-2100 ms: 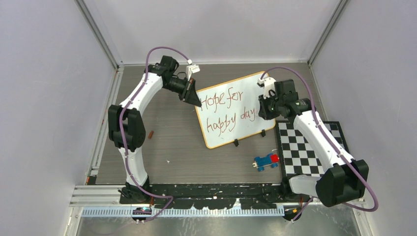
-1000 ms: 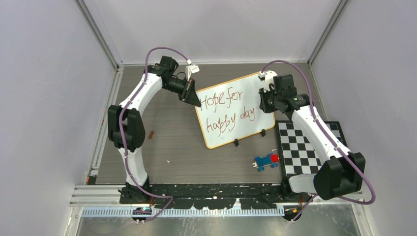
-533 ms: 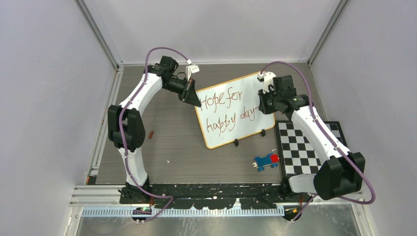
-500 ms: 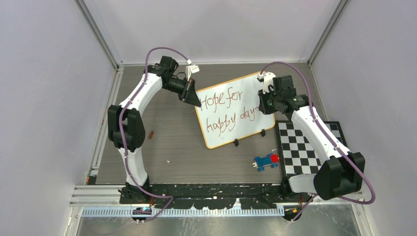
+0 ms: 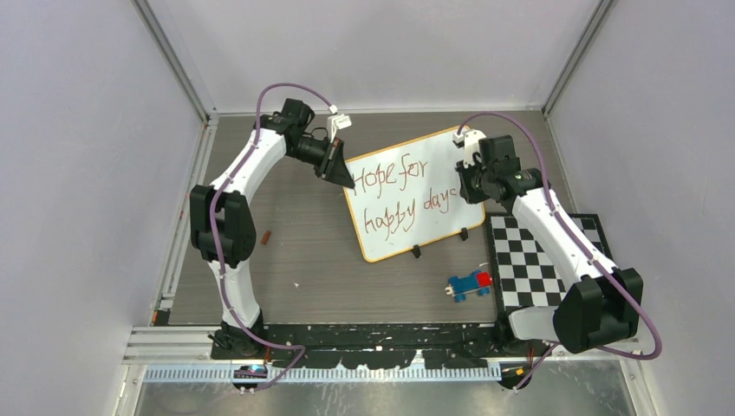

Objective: Write a sentence on the whiteboard

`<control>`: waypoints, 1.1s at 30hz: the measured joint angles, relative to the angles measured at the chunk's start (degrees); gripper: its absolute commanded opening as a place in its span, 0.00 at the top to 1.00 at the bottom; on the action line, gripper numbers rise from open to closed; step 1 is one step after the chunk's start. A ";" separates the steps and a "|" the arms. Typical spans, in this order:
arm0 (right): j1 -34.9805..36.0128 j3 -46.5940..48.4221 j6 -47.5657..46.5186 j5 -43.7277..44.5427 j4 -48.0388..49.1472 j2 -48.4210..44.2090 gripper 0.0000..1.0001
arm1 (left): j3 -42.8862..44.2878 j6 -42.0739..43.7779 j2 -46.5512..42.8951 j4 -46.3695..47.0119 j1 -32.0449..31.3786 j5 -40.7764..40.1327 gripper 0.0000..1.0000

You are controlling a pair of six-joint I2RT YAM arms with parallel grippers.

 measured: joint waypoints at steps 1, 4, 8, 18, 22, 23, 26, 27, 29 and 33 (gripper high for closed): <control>0.00 -0.13 0.00 0.68 0.00 -0.07 1.00 | 0.00 0.00 0.00 0.00 0.00 0.00 1.00; 0.00 -0.28 -0.09 2.14 -0.02 -0.09 1.00 | 0.02 0.00 0.00 0.00 0.00 0.00 1.00; 0.00 -0.39 -0.50 2.97 -0.07 -0.09 1.00 | 0.00 0.00 0.00 0.00 0.00 0.00 1.00; 0.00 -0.20 -0.87 -0.37 -3.04 1.03 1.00 | 0.00 0.04 0.00 0.02 0.00 0.00 1.00; 0.00 0.31 -0.83 -2.05 -4.24 1.73 1.00 | 0.00 0.07 0.00 0.02 0.00 0.00 1.00; 0.00 0.42 -0.81 -2.54 -4.33 1.79 1.00 | 0.00 0.07 0.00 0.02 0.00 0.00 1.00; 0.00 0.92 -0.61 -3.89 -4.35 1.84 1.00 | 0.00 0.11 0.00 0.02 0.00 0.00 1.00; 0.00 1.16 -0.52 -4.22 -4.31 1.84 1.00 | 0.00 0.15 0.00 0.02 0.00 0.00 1.00; 0.00 1.46 -0.26 -4.76 -4.22 1.84 1.00 | 0.00 0.17 0.00 0.02 0.00 0.02 1.00; 0.00 1.70 0.35 -5.55 -4.24 1.84 1.00 | 0.00 0.22 0.00 0.02 0.00 0.02 1.00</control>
